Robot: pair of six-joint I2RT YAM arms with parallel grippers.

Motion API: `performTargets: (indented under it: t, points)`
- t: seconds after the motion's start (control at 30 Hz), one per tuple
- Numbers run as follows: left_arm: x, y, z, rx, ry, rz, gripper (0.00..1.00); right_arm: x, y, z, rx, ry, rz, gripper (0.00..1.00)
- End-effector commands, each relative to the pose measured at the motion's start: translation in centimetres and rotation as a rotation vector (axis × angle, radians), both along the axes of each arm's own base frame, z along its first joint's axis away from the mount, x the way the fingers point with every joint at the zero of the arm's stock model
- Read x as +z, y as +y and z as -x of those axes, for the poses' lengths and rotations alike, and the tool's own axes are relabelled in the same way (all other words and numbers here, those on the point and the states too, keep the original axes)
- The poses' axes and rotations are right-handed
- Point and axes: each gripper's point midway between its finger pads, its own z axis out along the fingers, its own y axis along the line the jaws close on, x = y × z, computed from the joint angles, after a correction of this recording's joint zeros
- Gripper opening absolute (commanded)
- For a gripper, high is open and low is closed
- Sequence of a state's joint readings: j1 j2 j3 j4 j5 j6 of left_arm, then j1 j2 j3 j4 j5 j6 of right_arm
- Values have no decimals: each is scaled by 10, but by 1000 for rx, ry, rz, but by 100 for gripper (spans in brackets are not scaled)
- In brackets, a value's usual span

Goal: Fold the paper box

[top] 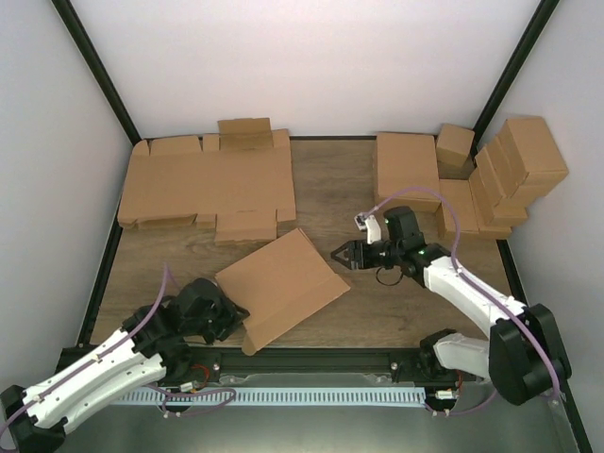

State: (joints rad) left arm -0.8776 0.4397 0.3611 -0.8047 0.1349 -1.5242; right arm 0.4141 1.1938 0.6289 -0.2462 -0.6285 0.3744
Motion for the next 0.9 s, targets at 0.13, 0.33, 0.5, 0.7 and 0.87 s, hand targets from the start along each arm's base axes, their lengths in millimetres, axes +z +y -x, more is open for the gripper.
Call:
performTargets:
  t: [0.13, 0.33, 0.5, 0.7, 0.87]
  points:
    - [-8, 4, -7, -7, -31, -67, 29, -10, 14, 12, 115, -6, -31, 57]
    - [-8, 6, -13, -12, -63, -91, 27, -47, 9, 18, 86, 84, 8, 37]
    - [-1, 3, -23, -45, -111, -143, 22, -63, 2, 23, 51, 124, 38, 25]
    - [1, -2, -36, -92, -138, -231, 18, -61, -7, 25, -10, 98, 42, 23]
    - [4, -6, -48, -98, -182, -254, 17, -53, -13, 24, -57, 78, 45, 23]
